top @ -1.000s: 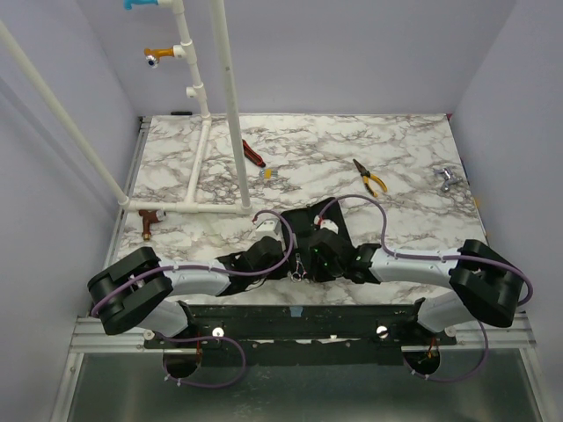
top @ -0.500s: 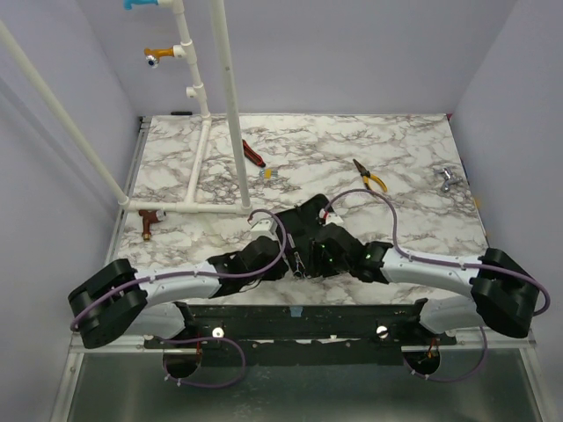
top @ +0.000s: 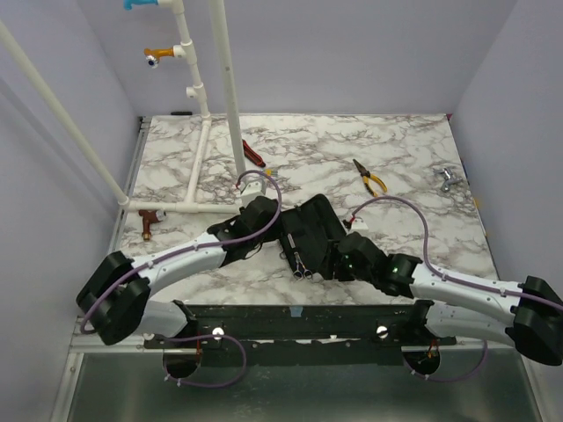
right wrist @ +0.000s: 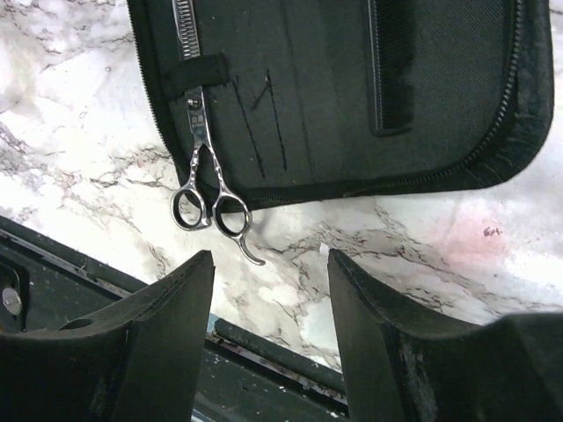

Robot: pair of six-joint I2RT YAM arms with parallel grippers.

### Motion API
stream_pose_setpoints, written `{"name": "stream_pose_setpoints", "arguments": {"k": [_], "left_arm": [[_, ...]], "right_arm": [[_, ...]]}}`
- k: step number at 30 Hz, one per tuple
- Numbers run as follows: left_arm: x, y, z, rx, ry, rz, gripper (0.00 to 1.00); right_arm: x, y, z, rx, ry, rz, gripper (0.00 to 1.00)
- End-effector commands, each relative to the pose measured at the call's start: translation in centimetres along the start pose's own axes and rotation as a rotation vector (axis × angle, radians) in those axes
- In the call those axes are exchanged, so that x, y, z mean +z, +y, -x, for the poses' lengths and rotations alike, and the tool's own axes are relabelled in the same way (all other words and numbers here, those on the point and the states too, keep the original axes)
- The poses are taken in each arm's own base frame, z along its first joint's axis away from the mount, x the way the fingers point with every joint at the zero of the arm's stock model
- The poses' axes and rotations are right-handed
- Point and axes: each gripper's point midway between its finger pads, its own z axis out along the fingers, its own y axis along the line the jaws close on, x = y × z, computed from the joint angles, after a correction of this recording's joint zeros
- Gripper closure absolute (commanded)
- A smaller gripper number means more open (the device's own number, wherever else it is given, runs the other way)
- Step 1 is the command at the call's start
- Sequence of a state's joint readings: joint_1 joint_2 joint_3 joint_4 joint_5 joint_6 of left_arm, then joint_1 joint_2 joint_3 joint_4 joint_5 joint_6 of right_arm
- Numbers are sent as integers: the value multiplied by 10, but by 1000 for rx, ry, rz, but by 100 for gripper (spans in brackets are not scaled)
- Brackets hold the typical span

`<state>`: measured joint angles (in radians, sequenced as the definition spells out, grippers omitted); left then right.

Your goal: Sort the hair-cutting tools

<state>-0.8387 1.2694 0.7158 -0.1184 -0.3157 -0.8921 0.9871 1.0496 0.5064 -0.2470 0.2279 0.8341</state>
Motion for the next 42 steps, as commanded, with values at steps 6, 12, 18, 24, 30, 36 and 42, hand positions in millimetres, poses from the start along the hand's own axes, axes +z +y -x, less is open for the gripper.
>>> {"name": "stream_pose_setpoints", "arguments": {"k": [6,12,18,24,30,36,42], "left_arm": [[56,27,-9,13,135,129,42],[63,18,-21,2,161,58,50],[52,14,-44,-25,172,-45,66],[33,10,-79,-21,205,-97,80],[14,-10,-101,10,231,-154,90],[0,-29,-114,67,255,-183,87],[-5,-30,-107,71,229,-193,84]], "right_arm": [[-10,-16,-6,75,-27,-22,41],[-7,-30,-13,117,-37,-58,41],[-3,-45,-13,156,-81,-113,41],[-2,-50,-12,165,-97,-128,41],[-5,-49,-8,183,-111,-127,41],[-11,-55,-4,206,-133,-158,41],[-14,-57,-4,230,-140,-160,41]]}}
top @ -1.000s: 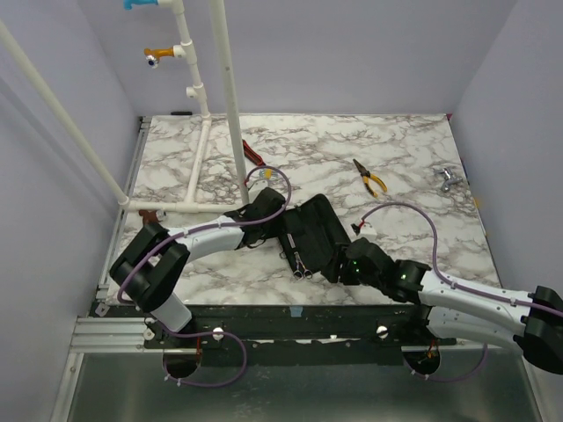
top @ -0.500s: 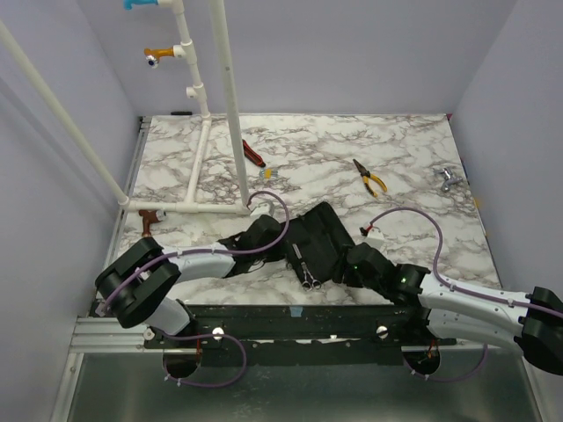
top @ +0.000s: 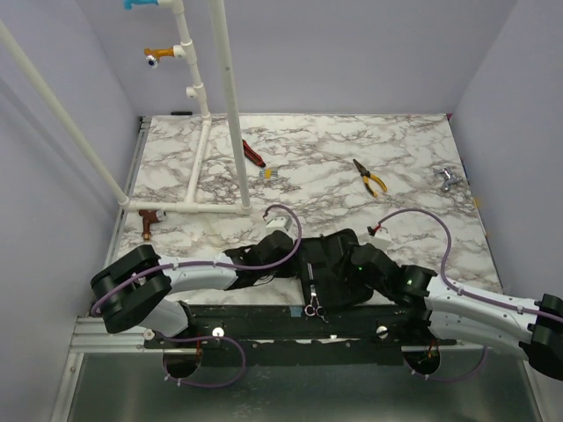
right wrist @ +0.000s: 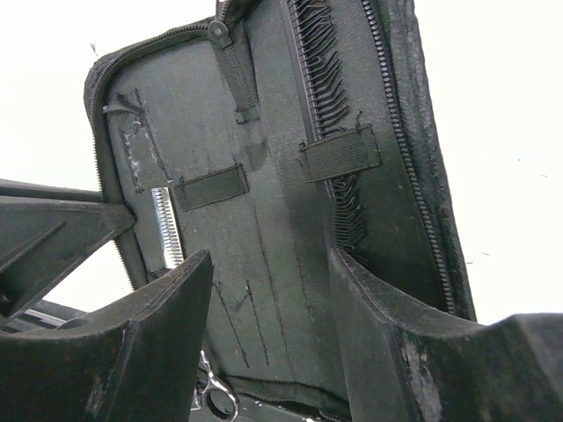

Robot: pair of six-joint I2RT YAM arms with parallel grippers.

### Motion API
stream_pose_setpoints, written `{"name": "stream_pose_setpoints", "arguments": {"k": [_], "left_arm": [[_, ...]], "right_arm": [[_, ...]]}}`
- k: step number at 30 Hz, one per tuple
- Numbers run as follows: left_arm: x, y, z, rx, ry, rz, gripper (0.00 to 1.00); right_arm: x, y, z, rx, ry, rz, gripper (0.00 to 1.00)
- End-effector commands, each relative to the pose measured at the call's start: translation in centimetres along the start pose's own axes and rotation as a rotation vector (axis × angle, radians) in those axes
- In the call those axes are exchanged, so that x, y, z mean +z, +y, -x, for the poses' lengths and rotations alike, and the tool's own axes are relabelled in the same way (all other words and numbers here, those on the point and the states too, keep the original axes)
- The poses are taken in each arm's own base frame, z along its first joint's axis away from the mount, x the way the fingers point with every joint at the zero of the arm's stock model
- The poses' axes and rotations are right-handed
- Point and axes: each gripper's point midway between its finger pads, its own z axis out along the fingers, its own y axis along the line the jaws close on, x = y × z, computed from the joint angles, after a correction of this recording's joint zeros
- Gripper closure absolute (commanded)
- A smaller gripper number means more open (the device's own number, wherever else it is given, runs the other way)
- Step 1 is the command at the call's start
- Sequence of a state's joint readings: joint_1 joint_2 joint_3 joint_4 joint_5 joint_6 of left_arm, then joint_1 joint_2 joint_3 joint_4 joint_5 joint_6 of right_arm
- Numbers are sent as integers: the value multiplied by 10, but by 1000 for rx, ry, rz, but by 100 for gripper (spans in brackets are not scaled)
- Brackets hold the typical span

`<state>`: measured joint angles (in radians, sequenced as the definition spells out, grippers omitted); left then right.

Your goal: Sort the hair-cutting tools

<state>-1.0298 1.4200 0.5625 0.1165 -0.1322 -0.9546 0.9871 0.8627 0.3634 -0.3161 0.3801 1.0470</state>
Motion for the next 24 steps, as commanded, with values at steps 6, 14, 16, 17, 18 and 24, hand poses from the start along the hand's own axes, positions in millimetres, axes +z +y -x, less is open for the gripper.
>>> {"name": "stream_pose_setpoints", "arguments": {"k": [6,14,16,17,18,24], "left_arm": [[-6,-26,13,68,-7,-49,72],[-34,4,50,50,-131,57,40],[-39,15,61,31,-160,97,40],[-40,20,66,15,-175,117,40],[-41,25,71,0,-178,139,41],[-15,46,85,0,-100,319,49]], "right_arm": [[-10,-4,15,33,-56,-25,41],[-22,0,26,26,-79,-3,40],[-22,1,26,24,-80,-2,40],[-22,1,26,24,-78,-3,40],[-22,1,26,23,-76,-1,40],[-19,4,23,18,-64,6,40]]}}
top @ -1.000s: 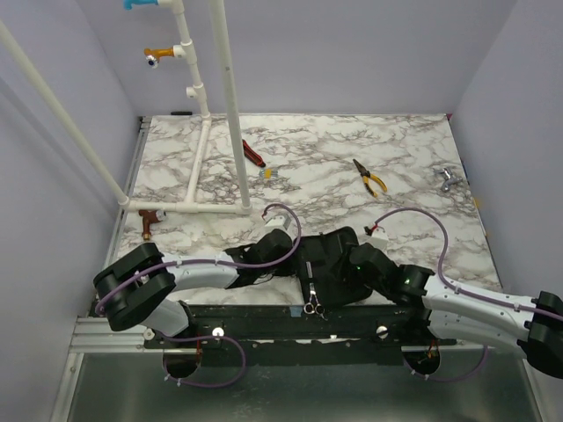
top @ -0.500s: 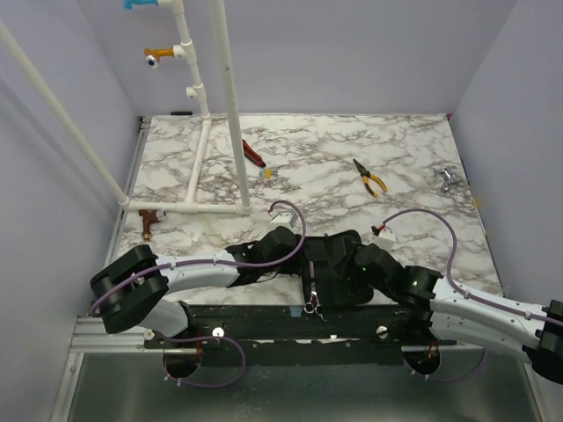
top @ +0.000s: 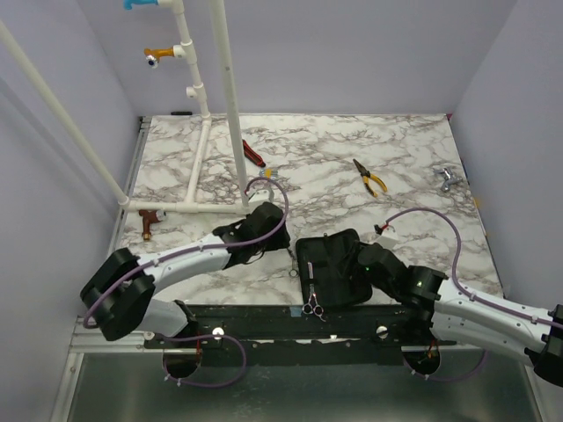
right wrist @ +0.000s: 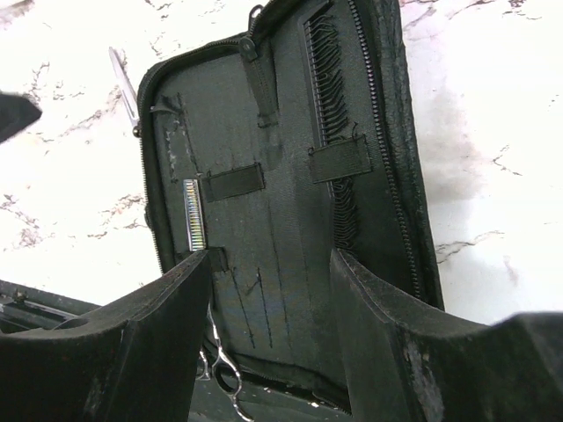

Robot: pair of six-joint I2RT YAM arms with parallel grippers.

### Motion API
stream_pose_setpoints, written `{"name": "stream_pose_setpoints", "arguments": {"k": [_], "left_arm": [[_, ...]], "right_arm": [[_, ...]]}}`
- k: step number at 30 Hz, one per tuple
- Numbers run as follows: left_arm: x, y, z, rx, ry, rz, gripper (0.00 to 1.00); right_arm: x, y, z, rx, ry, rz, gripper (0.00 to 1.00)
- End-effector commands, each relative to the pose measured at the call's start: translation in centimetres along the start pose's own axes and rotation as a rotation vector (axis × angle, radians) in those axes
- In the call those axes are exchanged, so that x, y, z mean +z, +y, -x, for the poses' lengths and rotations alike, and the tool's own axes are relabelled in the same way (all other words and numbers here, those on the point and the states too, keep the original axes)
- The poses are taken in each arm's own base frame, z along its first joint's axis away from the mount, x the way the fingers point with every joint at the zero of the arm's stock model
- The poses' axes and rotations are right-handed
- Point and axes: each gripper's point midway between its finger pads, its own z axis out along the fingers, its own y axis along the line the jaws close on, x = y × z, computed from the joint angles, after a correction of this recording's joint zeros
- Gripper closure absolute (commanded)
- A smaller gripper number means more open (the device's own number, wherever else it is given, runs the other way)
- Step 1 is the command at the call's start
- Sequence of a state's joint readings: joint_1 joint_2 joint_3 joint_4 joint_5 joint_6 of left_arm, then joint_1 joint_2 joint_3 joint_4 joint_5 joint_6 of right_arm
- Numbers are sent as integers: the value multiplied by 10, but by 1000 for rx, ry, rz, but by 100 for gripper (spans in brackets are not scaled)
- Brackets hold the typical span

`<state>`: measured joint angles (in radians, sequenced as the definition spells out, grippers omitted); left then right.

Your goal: Sort the hair-cutting tools

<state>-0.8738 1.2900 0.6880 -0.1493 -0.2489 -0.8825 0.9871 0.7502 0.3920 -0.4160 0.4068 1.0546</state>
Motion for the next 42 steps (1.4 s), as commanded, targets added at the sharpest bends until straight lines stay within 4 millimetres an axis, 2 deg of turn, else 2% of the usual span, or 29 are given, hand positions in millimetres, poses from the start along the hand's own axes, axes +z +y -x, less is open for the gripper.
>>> {"name": "stream_pose_setpoints", "arguments": {"k": [1,7,12,17,20,23,32,42], "left_arm": [[24,11,1,50,71,151,50],[44,5,-18,29,143,146,52],[50,14,-38,45,192,200,55],[50,13,-53,59,215,192,56],[51,15,-59,95,230,216,63],[53,26,-64,136,248,273,74],[50,63,-56,215,248,442,88],[54,88,-29,157,216,497,91]], "right_arm": [[-1,3,8,-6,-20,-12,40],[-5,4,9,-4,-18,0,40],[-6,2,10,-6,-25,-3,40],[-4,2,8,-2,-19,-4,40],[-3,1,6,-1,-16,-4,40],[-3,1,6,-4,-17,-3,40],[-6,2,12,-19,-34,-1,40],[-6,5,10,-31,-26,17,40]]}}
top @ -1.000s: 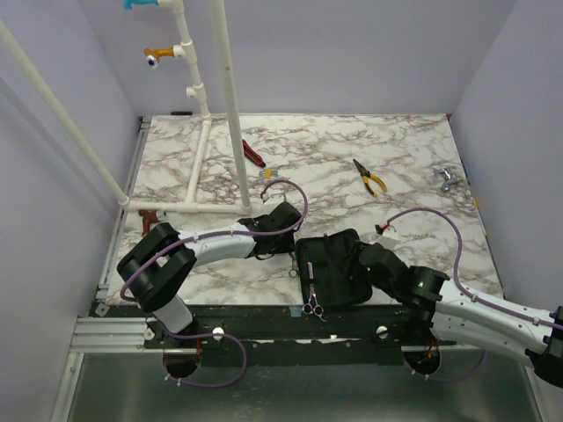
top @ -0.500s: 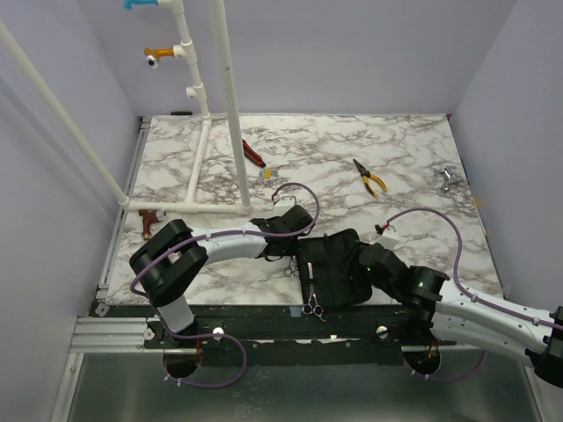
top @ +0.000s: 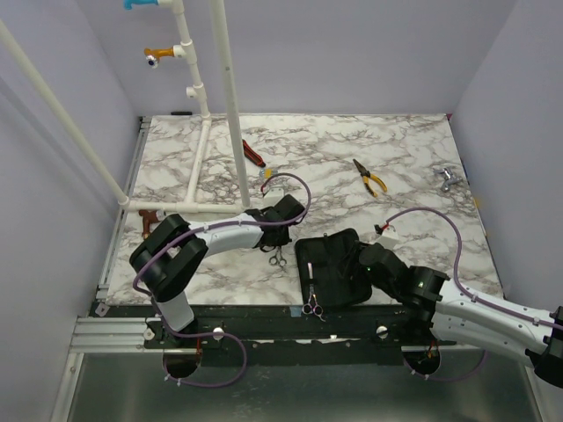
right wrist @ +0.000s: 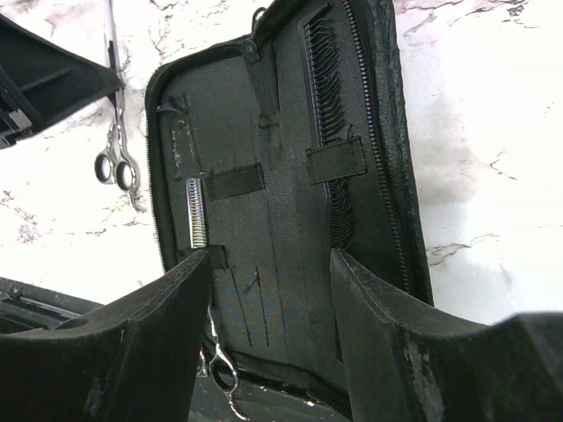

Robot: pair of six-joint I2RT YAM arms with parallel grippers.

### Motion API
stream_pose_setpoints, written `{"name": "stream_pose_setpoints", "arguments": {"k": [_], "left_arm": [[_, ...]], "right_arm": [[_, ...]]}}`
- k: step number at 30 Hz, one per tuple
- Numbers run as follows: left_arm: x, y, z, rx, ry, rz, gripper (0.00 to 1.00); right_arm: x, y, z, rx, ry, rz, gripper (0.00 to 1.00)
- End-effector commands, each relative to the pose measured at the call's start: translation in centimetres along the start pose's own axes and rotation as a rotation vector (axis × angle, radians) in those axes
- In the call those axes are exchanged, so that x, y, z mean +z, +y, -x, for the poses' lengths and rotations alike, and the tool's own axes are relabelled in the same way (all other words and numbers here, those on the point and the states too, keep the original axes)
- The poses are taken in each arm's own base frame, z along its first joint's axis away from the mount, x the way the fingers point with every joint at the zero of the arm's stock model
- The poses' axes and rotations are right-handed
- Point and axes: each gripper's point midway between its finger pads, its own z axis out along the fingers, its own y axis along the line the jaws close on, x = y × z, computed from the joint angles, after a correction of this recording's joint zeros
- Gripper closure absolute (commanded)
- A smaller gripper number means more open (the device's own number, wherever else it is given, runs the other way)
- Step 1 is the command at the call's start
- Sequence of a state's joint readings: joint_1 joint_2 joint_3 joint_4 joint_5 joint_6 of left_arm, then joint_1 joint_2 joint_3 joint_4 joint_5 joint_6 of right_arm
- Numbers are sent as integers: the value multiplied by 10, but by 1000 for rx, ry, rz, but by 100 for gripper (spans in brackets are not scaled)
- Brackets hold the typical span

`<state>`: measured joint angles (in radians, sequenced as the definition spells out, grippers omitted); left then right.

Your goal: Sort the hair-cutting tools

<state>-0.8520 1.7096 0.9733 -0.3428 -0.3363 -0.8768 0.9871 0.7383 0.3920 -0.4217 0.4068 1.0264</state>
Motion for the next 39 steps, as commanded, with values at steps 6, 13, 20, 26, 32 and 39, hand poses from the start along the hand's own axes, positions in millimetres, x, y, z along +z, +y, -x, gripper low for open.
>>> {"name": "stream_pose_setpoints", "arguments": {"k": [6,13,20,26,32,39], "left_arm": [[6,79,-7,37,51,239,92],[-8,85,12,-13,8,213,77],[-57,25,35,39,-90,-25,48],[-71,-47,40,274,-85,-215,48],[-44,-77,14,488,5,-279,48],[-23,-84,16,631,1,-258,36]], "right_arm": [[-4,8,11,-17,-29,24,40],[-6,10,13,-29,-29,25,39],[-11,10,19,-26,-43,19,37],[-14,12,18,-22,-34,38,37],[-21,23,14,-62,2,107,38],[-25,26,7,-87,45,134,38]]}}
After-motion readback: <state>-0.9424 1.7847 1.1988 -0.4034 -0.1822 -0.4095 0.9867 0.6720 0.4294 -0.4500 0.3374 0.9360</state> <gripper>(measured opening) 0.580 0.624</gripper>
